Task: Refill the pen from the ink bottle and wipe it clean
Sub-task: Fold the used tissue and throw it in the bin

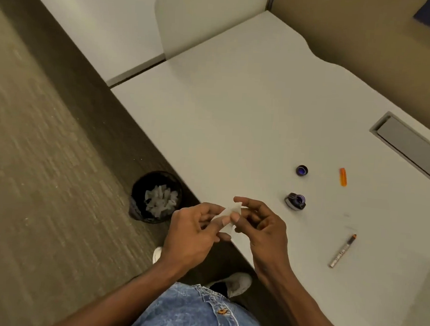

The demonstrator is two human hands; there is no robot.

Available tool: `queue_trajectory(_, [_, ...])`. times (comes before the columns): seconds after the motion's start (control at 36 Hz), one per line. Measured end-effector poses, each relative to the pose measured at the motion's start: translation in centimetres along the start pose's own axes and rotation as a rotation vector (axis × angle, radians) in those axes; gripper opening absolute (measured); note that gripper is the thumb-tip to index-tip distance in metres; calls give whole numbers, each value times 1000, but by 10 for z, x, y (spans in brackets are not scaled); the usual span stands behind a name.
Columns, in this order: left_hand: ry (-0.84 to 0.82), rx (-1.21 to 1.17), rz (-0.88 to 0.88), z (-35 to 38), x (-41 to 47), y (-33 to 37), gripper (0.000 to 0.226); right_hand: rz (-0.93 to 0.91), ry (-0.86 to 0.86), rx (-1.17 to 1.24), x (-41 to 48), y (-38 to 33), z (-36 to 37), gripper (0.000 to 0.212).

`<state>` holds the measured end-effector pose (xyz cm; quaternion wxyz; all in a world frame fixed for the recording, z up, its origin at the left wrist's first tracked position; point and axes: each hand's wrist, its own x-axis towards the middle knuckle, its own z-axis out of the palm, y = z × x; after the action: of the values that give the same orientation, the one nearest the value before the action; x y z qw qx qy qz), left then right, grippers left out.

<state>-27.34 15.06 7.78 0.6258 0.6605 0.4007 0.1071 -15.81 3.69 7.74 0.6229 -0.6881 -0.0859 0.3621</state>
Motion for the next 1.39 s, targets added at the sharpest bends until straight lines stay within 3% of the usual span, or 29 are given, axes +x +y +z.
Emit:
queue_trajectory(0.14, [61, 60, 9, -69, 8, -21, 14, -91, 15, -233, 7, 12, 70, 20])
queue_trajectory(0.31, [116, 69, 14, -139, 18, -46, 15, -119, -144, -272, 17, 16, 135, 21])
queue_trajectory(0.44, [195, 139, 10, -182, 30, -66, 16, -99, -157, -333, 27, 23, 175, 12])
queue_trajectory(0.58, [211, 73, -38, -204, 41, -74, 13, -40, -117, -332, 39, 29, 204, 12])
queue_trajectory(0.69, [235, 74, -53, -216, 53, -85, 8, -37, -191, -344, 44, 31, 217, 17])
queue_trajectory(0.81, [265, 195, 13, -223, 61, -98, 5, -49, -295, -418, 54, 25, 227, 13])
queue_trajectory(0.94, [286, 396, 115, -227, 75, -117, 5, -114, -418, -682, 89, 33, 237, 10])
queue_trajectory(1.06, [317, 452, -40, -233, 90, -125, 13, -196, -466, -814, 123, 52, 242, 10])
queue_trajectory(1.19, [331, 551, -268, -243, 110, -153, 16, -246, -402, -844, 159, 82, 253, 13])
queue_trajectory(1.39, [235, 678, -457, -254, 129, -208, 20, -361, -391, -1028, 188, 139, 266, 17])
